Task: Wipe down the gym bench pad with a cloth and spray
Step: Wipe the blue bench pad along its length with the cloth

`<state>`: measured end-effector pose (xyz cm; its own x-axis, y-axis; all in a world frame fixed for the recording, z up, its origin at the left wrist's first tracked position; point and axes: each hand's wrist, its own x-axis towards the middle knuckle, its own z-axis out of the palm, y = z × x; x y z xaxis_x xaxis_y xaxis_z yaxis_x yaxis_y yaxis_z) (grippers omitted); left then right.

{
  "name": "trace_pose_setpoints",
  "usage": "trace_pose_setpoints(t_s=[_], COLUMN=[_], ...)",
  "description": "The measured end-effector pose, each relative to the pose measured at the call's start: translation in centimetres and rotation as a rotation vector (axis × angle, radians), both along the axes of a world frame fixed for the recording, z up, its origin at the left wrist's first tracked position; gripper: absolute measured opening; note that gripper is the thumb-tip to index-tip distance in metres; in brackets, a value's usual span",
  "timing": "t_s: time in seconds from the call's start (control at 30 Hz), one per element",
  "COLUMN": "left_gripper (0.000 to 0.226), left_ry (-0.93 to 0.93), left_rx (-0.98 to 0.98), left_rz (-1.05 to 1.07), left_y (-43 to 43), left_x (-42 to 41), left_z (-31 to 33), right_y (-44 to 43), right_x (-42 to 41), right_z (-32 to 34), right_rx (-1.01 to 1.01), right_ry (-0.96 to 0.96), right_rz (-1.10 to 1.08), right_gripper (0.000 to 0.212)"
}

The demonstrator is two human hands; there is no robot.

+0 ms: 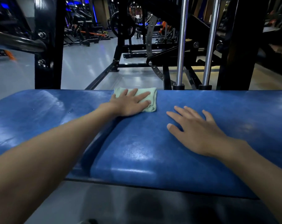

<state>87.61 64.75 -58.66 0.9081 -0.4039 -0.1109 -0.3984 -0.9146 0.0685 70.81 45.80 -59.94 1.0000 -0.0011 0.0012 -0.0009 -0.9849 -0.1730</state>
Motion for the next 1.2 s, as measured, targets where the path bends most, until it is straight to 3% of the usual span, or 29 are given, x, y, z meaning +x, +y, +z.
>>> trace_pose_setpoints(t_s=[0.23,0.43,0.57,0.7,0.83,1.0,1.2], left_gripper=[0.061,0.056,0.064,0.06,0.07,0.056,0.06], left_ry=[0.011,-0.009,-0.057,-0.086,-0.042,-0.013,0.02], left_rx=[-0.012,-0.01,-0.008,-0.029,-0.03,-0.012,-0.014], left_rz=[0.029,-0.054,-0.094,-0.08,-0.078,-0.036,0.016], left_y=[-0.6,3.0,5.8,6.8,6.3,4.6,2.3], left_x=[2.1,-7.6,-15.1,-18.0,-14.2,-5.4,4.0], left_z=[0.1,-0.5,-0.5,-0.6,-0.6,-0.6,0.1], right_y=[0.0,0.1,0.2,0.4,1.5,2.5,2.6], right_x=[0.1,-0.1,-0.4,-0.5,0.5,1.4,0.8], right_z=[-0.1,0.1,0.6,1.2,1.5,0.1,0.1], right_rx=[0.005,0.007,0.029,0.009,0.032,0.012,-0.005], right_ry=[0.002,0.019,0.047,0.063,-0.003,0.051,0.039], right_rz=[-0.011,-0.021,-0.014,-0.028,-0.016,0.023,0.008], right_gripper=[0.06,0.06,0.058,0.057,0.057,0.061,0.066])
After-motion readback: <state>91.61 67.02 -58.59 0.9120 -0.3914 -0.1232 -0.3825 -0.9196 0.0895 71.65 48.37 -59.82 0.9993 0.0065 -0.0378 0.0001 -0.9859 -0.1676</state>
